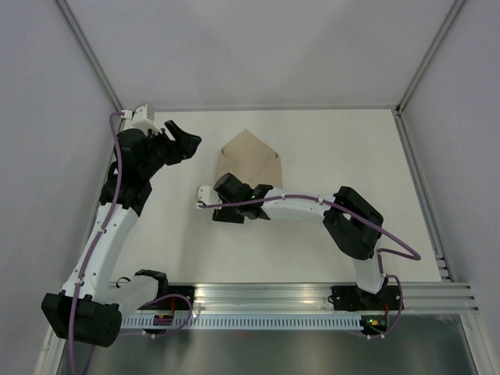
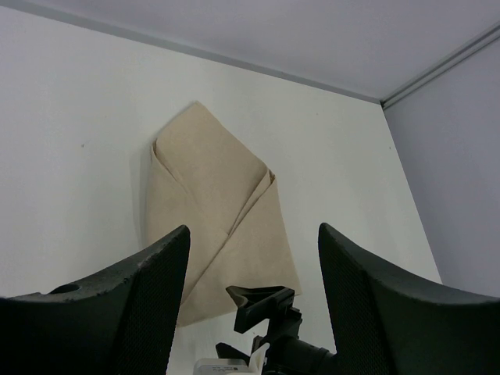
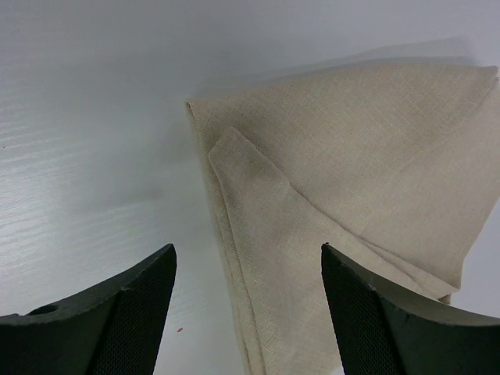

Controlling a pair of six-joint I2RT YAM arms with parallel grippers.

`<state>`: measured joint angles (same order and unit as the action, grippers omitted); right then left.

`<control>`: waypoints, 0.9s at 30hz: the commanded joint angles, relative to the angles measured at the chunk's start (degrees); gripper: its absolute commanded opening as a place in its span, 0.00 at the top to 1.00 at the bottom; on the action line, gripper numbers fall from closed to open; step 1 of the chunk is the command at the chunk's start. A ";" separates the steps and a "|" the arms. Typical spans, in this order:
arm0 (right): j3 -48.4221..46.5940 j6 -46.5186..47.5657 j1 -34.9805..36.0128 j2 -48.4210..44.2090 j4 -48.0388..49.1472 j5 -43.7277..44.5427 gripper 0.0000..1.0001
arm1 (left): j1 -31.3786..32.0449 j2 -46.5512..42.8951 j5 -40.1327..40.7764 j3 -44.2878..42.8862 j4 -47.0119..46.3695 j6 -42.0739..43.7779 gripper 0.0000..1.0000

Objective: Fold the napkin, place the utensils inside, and roll it up
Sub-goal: Adjust the napkin at the center of the board, then roll the napkin at the center of the board.

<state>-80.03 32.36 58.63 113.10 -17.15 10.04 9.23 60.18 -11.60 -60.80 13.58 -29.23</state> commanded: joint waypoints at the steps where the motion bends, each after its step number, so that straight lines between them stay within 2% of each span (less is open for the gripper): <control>1: -0.30 0.95 0.43 -0.69 -1.39 6.57 0.20 | -0.01 -0.51 0.34 -0.64 -0.31 0.67 0.28; 5: -0.13 2.44 0.26 -0.42 -0.96 7.53 0.19 | -0.09 1.43 -0.44 -3.45 1.36 1.46 0.28; 16: 3.03 1.65 -0.36 -1.74 0.18 6.57 0.19 | -0.01 0.37 0.34 1.11 -0.22 1.28 0.28; 27: 6.46 1.22 -3.61 -3.41 1.50 3.58 0.20 | -0.09 1.60 -0.01 1.12 -1.28 0.76 0.28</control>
<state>-74.13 33.04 55.77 112.92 -15.11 11.00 9.23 61.84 -11.14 -59.59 14.31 -29.23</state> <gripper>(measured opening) 0.807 0.717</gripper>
